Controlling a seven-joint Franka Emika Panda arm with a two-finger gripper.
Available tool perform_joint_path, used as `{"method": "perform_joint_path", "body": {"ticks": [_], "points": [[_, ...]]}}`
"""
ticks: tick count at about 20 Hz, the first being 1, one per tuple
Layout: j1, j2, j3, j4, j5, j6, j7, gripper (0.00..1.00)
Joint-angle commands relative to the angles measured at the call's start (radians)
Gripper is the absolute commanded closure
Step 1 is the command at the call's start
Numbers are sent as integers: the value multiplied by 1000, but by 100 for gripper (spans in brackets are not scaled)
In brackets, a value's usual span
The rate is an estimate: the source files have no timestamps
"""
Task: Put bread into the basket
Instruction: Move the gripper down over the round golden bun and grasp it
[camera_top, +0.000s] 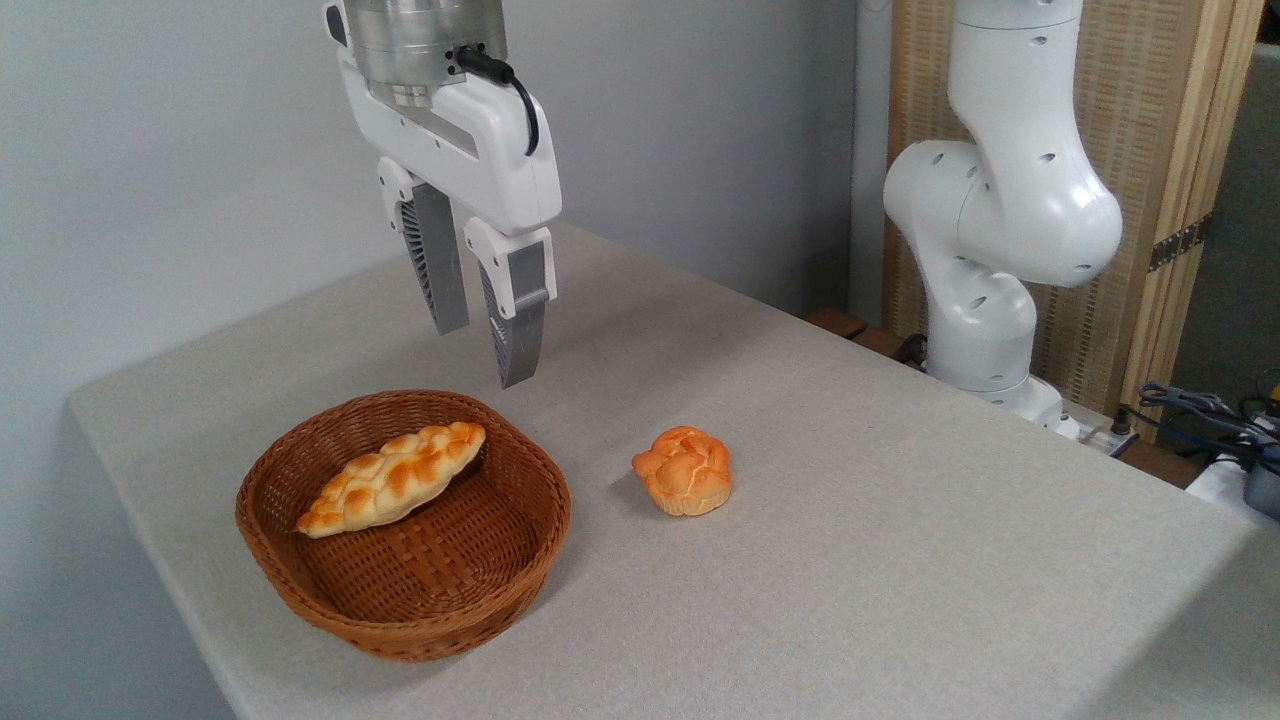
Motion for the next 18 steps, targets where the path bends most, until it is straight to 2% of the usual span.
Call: {"method": "perform_joint_path", "body": {"ticks": [1, 6, 8, 12, 15, 18], "points": [[-8, 2, 28, 12, -4, -31, 5, 0], [-8, -3, 29, 7, -4, -33, 4, 0], [-16, -35, 29, -42, -3, -26, 5, 0], [-42, -183, 29, -293, -1, 82, 38, 0], [-76, -234, 40, -425, 14, 102, 77, 0], [-111, -234, 45, -563, 91, 192, 157, 0]]}}
